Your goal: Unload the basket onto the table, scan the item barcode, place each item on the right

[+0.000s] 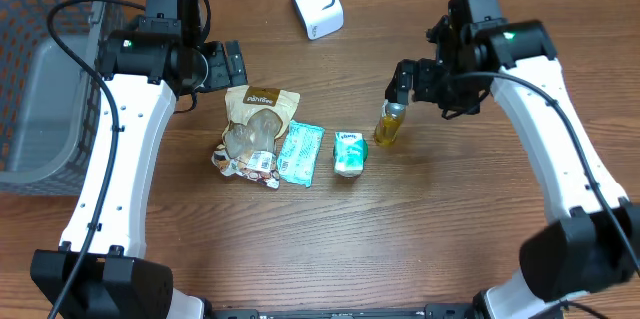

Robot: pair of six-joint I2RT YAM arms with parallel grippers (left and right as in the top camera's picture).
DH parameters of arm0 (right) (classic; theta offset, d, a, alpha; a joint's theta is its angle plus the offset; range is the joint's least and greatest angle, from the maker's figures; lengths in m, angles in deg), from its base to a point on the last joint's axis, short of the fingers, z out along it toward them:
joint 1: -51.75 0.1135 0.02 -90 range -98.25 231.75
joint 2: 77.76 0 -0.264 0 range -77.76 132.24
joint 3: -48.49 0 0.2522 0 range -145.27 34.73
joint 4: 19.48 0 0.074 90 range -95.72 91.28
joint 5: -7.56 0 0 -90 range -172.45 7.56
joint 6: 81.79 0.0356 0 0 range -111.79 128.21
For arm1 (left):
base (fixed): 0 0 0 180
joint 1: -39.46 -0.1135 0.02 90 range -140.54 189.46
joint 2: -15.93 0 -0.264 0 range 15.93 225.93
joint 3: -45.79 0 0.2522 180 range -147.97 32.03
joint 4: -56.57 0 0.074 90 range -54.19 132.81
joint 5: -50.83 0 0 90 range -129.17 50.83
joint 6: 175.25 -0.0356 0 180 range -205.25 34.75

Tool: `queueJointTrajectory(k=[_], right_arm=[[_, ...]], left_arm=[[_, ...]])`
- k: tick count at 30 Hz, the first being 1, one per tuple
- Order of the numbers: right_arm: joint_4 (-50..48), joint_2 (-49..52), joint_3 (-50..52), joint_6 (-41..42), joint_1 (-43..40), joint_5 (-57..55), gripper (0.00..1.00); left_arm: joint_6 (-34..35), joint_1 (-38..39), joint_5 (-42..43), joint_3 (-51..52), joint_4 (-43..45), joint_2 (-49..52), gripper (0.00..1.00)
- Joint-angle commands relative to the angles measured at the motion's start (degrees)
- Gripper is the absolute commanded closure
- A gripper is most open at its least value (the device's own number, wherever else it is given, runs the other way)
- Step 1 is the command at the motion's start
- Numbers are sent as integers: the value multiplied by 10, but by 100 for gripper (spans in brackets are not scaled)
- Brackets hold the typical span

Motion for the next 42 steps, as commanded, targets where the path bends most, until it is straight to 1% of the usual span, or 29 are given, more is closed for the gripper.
queueJointTrajectory(k=[1,3,8,11,14,17,19,22,25,29,36,38,42], right_arm=[[-10,22,-12,23,11,-6,0],[-16,30,-12,36,21,-21,0],[-30,43,-12,97,59,-115,0],[-38,52,-12,97,80,-136,0],[-38,59,-12,104,92,-181,0],[-37,70,-12,134,92,-186,0],[-35,78,-12,137,92,-186,0],[-33,90,-12,137,92,-180,8],[-33,98,-10,137,92,-166,13],[-35,99,-2,137,93,-166,25],[-44,99,14,137,93,-167,33],[-44,99,14,137,93,-167,44],[-42,99,14,137,92,-167,54]], left_arm=[[4,1,4,-5,2,2,0],[4,1,4,-5,2,2,0],[4,1,4,-5,2,2,0],[4,1,4,-5,2,2,1],[4,1,4,-5,2,2,0],[4,1,4,-5,2,2,0],[4,1,4,-5,2,2,0],[4,1,4,-5,2,2,0],[4,1,4,-5,2,2,0],[4,1,4,-5,2,2,0],[4,1,4,-5,2,2,0],[4,1,4,-5,2,2,0],[4,1,4,-5,2,2,0]])
